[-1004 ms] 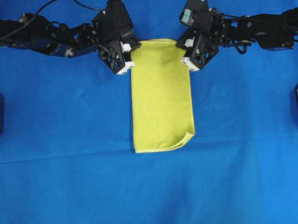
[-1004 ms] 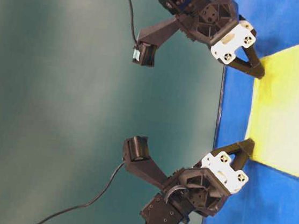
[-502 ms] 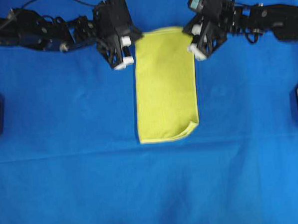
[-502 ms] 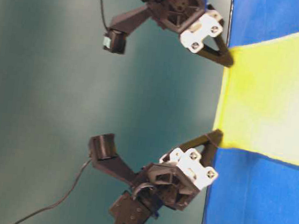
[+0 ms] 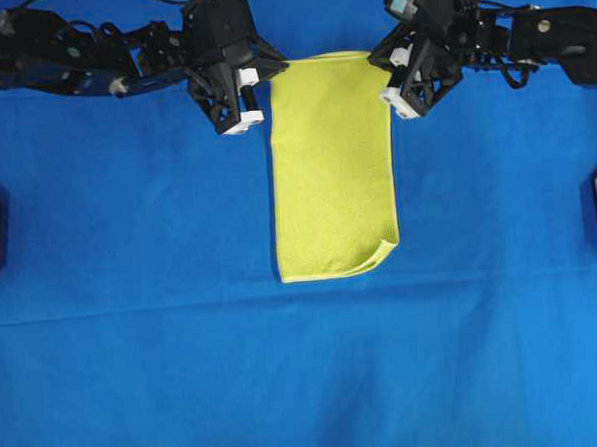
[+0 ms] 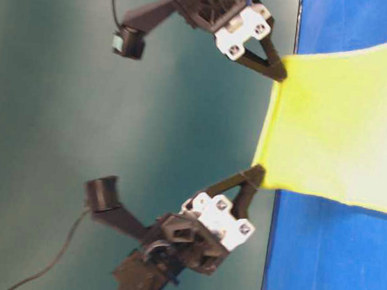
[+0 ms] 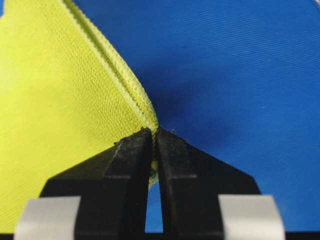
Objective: Fold the yellow towel.
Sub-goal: 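Fold the far end toward the near end and release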
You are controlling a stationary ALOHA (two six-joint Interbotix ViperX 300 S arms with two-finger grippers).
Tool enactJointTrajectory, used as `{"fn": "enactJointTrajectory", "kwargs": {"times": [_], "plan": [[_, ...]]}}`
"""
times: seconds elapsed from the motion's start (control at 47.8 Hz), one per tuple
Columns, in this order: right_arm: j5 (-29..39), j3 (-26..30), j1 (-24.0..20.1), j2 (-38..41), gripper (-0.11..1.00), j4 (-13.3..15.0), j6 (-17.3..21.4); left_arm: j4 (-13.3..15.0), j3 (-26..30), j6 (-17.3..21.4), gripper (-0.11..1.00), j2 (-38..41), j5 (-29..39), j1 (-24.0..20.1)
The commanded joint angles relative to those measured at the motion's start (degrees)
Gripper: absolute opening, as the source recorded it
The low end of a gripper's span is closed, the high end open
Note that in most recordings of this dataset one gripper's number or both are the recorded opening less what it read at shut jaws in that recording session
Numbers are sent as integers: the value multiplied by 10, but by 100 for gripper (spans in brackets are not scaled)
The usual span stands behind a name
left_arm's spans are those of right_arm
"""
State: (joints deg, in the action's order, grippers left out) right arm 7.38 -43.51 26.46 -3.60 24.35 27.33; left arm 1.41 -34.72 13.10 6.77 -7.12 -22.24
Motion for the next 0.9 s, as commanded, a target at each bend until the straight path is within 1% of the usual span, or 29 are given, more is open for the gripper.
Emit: {"fn": "enactJointTrajectory", "kwargs": {"times": [0.0,0.105,0.23,0.397,0.586,0.69,0.878], "plan": [[21,-4,-20,-37,5,-5,0,0,-3,-3,4,-37,25,18],[41,-18,-59,-67,5,-17,1,0,-18,-14,4,-55,42,53],[58,-38,-112,-93,5,-41,1,0,-41,-31,4,-68,47,105],[72,-52,-177,-98,5,-78,1,0,-60,-45,4,-73,54,165],[76,-52,-229,-89,5,-112,2,1,-59,-47,4,-62,60,229],[76,-53,-249,-75,5,-120,11,1,-59,-54,4,-46,54,248],[74,-53,-265,-37,5,-120,38,1,-62,-76,4,-14,37,263]]}}
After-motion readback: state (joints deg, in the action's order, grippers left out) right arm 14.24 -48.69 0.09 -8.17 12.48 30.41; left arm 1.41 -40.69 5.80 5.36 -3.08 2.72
